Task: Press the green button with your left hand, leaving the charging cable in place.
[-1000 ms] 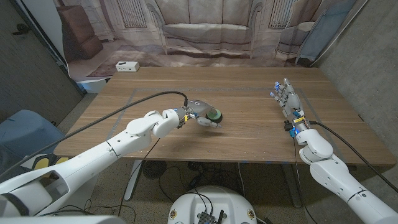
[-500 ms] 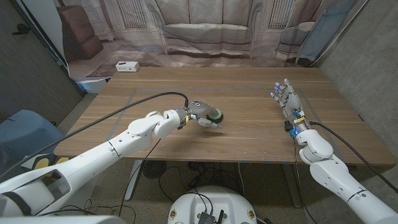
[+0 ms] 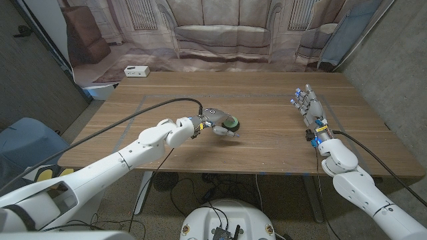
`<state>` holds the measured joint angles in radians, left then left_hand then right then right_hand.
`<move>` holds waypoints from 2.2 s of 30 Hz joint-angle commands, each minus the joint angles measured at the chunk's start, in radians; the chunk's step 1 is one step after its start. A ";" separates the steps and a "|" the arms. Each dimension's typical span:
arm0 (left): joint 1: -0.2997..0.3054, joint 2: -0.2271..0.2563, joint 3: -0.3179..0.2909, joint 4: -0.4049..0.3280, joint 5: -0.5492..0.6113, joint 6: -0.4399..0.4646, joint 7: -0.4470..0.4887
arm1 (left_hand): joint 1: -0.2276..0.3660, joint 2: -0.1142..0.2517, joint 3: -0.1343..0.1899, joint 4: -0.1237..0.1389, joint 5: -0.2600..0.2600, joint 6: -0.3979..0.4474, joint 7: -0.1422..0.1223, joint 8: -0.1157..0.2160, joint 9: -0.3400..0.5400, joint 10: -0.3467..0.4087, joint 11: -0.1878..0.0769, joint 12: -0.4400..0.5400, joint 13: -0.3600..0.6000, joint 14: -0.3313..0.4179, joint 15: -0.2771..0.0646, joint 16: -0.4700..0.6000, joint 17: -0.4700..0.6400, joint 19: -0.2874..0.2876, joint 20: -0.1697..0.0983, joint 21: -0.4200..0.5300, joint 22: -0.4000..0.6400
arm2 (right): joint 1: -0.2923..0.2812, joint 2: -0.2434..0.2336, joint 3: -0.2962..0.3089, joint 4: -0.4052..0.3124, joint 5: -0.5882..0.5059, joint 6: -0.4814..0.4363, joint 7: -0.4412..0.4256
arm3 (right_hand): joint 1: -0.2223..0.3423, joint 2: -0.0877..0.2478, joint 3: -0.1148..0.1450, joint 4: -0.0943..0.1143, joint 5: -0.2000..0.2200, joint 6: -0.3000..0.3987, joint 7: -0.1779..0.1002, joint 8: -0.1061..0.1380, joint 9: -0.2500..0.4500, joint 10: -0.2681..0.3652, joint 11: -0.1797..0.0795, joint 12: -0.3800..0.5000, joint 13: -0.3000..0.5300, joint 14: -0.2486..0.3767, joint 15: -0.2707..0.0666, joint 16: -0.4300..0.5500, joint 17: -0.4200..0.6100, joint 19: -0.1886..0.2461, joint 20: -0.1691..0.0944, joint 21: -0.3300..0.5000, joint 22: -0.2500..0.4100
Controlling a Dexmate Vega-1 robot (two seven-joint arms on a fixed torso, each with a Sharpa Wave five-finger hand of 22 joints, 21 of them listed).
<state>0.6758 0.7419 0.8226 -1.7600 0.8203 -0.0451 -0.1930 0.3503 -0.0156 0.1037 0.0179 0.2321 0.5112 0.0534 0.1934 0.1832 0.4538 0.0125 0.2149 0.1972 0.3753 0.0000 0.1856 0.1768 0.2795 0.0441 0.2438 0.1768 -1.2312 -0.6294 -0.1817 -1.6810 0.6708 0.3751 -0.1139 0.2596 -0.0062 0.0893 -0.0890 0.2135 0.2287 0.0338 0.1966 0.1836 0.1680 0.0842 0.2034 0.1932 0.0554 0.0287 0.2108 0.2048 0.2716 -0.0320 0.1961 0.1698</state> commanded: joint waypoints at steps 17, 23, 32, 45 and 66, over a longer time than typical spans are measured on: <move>-0.002 0.005 0.010 -0.019 0.004 0.026 -0.029 | 0.003 0.011 -0.004 -0.004 -0.001 0.022 0.003 0.009 0.002 0.022 -0.002 0.008 0.003 0.018 0.003 0.011 0.003 0.017 -0.001 -0.005 0.003 | -0.005 -0.008 0.008 -0.015 0.008 -0.012 0.001 | 0.002 0.014 0.001 -0.009 0.000 0.011 0.004 -0.002 0.002 0.007 -0.001 -0.002 0.001 0.004 -0.001 -0.004 0.002 0.005 0.006 -0.002 0.002; 0.004 0.012 -0.002 -0.048 0.025 0.037 -0.006 | 0.003 0.012 -0.004 -0.004 -0.002 0.023 0.002 0.008 0.002 0.021 -0.002 0.007 0.003 0.019 0.004 0.010 0.003 0.018 0.000 -0.007 0.003 | -0.001 -0.004 0.006 -0.010 0.008 -0.008 0.004 | 0.001 0.014 0.001 -0.009 0.000 0.012 0.004 -0.002 0.002 0.007 -0.002 -0.002 0.001 0.004 0.000 -0.004 0.002 0.005 0.006 -0.002 0.003; 0.018 0.015 -0.025 -0.069 0.037 0.036 0.052 | 0.003 0.013 -0.005 -0.004 -0.003 0.022 0.002 0.007 0.002 0.020 -0.003 0.006 0.003 0.018 0.004 0.009 0.003 0.017 0.000 -0.009 0.003 | 0.001 -0.004 0.005 -0.003 0.007 0.000 0.012 | 0.000 0.015 0.000 -0.009 -0.001 0.012 0.003 -0.002 0.002 0.008 -0.004 -0.002 0.001 0.004 -0.001 -0.004 0.002 0.005 0.007 -0.002 0.003; 0.024 0.009 -0.045 -0.068 0.041 0.022 0.121 | 0.005 0.014 -0.005 -0.005 -0.003 0.028 0.001 0.008 0.002 0.027 -0.006 0.007 0.003 0.022 0.003 0.009 0.002 0.021 0.000 -0.011 0.003 | 0.000 -0.003 0.005 -0.003 0.002 0.004 0.010 | -0.001 0.014 -0.001 -0.009 -0.001 0.011 0.002 -0.003 0.002 0.010 -0.001 -0.001 0.001 0.007 0.000 -0.003 0.002 0.008 0.008 -0.001 0.003; 0.093 0.049 -0.121 -0.149 0.022 0.040 0.216 | 0.008 0.018 -0.005 -0.007 -0.004 0.028 0.000 0.005 0.002 0.024 -0.003 0.004 0.003 0.023 0.004 0.007 0.002 0.022 0.001 -0.015 0.004 | -0.001 0.002 0.003 -0.004 0.002 0.011 0.010 | 0.000 0.016 -0.001 -0.011 -0.002 0.010 0.000 -0.003 0.002 0.009 -0.001 -0.002 0.001 0.008 -0.001 -0.004 0.002 0.010 0.008 -0.001 0.003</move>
<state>0.7325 0.7708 0.7393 -1.8692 0.8552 -0.0189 -0.0313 0.3556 -0.0103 0.0996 0.0137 0.2322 0.5390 0.0535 0.2015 0.1859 0.4803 0.0075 0.2244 0.1999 0.3898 0.0036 0.1924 0.1769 0.2928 0.0415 0.2314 0.1771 -1.2308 -0.6295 -0.1784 -1.6820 0.6726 0.3840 -0.1032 0.2597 0.0044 0.0894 -0.0888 0.2136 0.2339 0.0392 0.1966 0.1835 0.1679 0.0840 0.2035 0.1928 0.0553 0.0286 0.2066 0.2049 0.2752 -0.0285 0.1961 0.1698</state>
